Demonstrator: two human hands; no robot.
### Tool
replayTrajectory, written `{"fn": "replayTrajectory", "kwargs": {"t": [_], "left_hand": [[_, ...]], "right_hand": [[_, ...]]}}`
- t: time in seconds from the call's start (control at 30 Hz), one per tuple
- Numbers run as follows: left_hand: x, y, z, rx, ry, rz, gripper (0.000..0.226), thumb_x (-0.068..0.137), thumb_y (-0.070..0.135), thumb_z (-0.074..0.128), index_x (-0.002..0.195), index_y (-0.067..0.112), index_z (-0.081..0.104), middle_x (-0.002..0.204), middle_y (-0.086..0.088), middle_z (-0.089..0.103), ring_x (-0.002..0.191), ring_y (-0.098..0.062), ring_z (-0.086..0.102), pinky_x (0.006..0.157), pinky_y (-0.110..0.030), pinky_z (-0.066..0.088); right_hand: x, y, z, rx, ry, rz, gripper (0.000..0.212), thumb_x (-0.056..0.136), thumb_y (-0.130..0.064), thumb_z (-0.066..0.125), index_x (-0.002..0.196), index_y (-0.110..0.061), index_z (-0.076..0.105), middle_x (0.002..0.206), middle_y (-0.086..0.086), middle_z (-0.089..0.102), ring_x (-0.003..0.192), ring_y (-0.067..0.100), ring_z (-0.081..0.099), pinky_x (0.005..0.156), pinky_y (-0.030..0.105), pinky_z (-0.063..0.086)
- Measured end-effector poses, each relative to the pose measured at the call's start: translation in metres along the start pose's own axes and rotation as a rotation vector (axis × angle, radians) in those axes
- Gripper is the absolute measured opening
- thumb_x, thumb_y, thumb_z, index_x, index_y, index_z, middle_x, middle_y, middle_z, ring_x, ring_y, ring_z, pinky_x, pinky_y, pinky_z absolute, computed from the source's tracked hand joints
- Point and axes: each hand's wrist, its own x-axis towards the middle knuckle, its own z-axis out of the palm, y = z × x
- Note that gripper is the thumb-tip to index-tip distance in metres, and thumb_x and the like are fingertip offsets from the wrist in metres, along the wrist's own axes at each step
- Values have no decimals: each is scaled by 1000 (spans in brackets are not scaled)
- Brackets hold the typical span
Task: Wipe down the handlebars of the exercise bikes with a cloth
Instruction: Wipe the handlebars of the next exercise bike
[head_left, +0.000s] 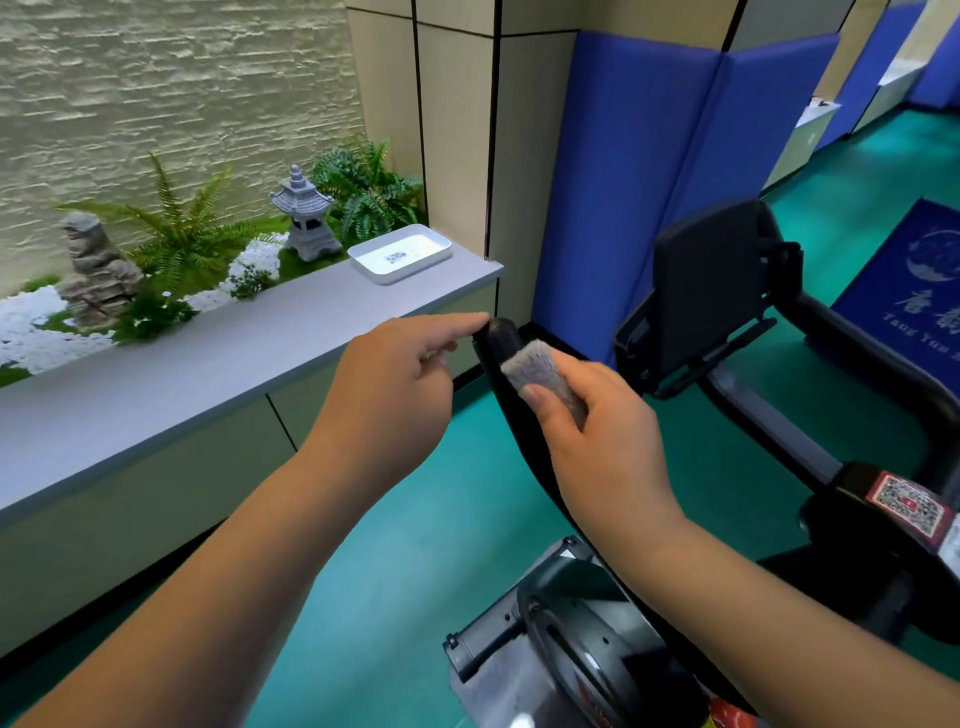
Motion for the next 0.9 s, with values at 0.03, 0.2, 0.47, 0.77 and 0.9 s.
{"fn": "replayTrajectory", "kwargs": {"t": [0.03, 0.2, 0.47, 0.77, 0.9], "left_hand": [[2, -2, 0, -41, -9, -25, 52, 90, -5, 47, 118, 34, 65, 112, 13, 66, 104, -4, 59, 78, 1, 38], [9, -8, -4, -148, -47, -64, 51, 91, -5, 46, 130, 28, 54, 102, 25, 66, 99, 2, 61, 80, -5, 41], [9, -16, -8, -167, -35, -48, 49, 93, -2, 44, 134, 26, 48, 97, 28, 66, 79, 11, 59, 53, -5, 35], [17, -22, -14, -166, 66, -86, 48, 92, -2, 44, 129, 29, 51, 93, 27, 65, 91, 4, 58, 61, -2, 36], [19, -27, -18, -212, 155, -92, 45, 91, -4, 44, 124, 25, 56, 97, 21, 67, 80, 2, 58, 60, -7, 39]], "right_hand": [[-1, 0, 0, -1, 1, 9, 27, 93, -21, 60, 119, -26, 66, 95, -10, 60, 87, -9, 53, 74, -1, 35], [36, -19, 7, -14, -34, -17, 25, 94, -28, 57, 117, -27, 67, 106, 0, 67, 98, 13, 59, 88, 26, 44], [26, -18, -2, -50, -23, -64, 24, 91, -24, 61, 112, -33, 68, 98, -10, 65, 90, 2, 55, 81, 8, 40], [85, -62, -1, -297, -543, 149, 42, 99, -48, 38, 106, -17, 66, 92, -1, 66, 71, 9, 54, 65, 24, 42], [79, -54, 2, -317, -497, 66, 38, 96, -49, 45, 100, -18, 66, 88, 2, 67, 79, 22, 60, 70, 32, 49]]}}
